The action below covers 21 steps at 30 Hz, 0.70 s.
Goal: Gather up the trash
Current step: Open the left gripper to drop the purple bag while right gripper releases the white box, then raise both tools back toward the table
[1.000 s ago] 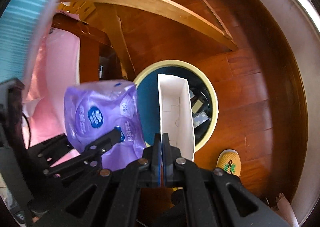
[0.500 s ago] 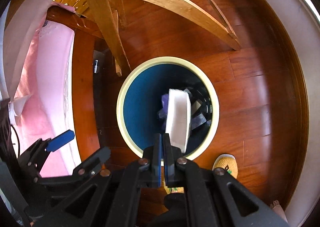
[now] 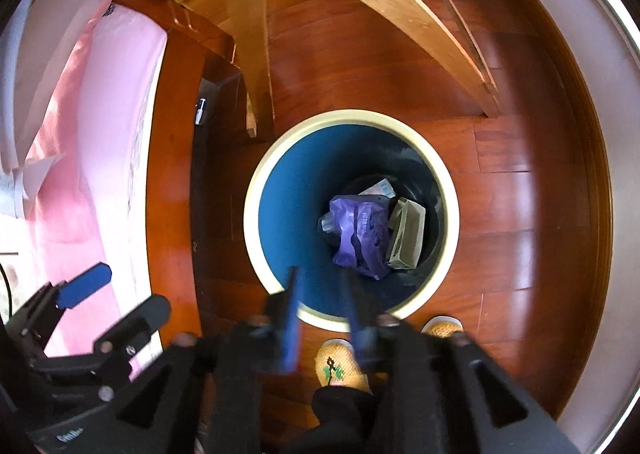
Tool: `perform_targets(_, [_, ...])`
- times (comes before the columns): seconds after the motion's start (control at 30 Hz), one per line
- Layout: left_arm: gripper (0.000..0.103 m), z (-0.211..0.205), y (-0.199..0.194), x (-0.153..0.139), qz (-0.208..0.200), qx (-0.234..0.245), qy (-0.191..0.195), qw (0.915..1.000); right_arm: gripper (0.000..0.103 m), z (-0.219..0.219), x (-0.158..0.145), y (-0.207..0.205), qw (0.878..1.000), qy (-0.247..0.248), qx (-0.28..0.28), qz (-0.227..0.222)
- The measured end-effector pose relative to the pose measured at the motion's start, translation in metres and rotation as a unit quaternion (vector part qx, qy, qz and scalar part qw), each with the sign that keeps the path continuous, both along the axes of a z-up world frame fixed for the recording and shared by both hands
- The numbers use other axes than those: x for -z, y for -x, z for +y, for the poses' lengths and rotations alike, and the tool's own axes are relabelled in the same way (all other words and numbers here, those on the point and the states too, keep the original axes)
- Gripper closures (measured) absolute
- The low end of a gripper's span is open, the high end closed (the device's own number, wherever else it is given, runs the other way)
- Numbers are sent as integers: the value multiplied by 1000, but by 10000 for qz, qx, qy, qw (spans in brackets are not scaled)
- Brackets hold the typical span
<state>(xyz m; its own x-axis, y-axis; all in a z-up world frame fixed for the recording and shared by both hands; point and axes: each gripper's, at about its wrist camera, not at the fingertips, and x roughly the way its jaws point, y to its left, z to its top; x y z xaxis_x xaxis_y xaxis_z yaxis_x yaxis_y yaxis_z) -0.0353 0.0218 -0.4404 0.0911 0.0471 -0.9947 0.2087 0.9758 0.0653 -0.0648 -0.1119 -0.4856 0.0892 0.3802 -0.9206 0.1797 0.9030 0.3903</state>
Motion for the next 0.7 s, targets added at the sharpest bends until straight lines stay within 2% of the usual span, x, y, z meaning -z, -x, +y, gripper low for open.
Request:
perform_targets(0.03, [18, 1, 1, -3, -13, -27, 13, 10000, 65, 1, -1, 0, 10000, -3, -10, -17])
perform_targets(0.23, [18, -4, 4, -26, -48, -95, 147, 9998, 64, 6, -28, 8, 9999, 49, -88, -108])
perform_targets(0.37, [17, -8, 5, -54, 51, -153, 310, 9994, 63, 3, -56, 14, 9997, 154, -82, -171])
perform_targets(0.53, [17, -12, 7, -102, 34, -195, 532, 9984, 62, -5, -106, 22, 9993, 221, -67, -305])
perform_targets(0.7, [16, -11, 10, -165, -61, -172, 687, 9975, 62, -6, -169, 30, 9986, 250, -86, -458])
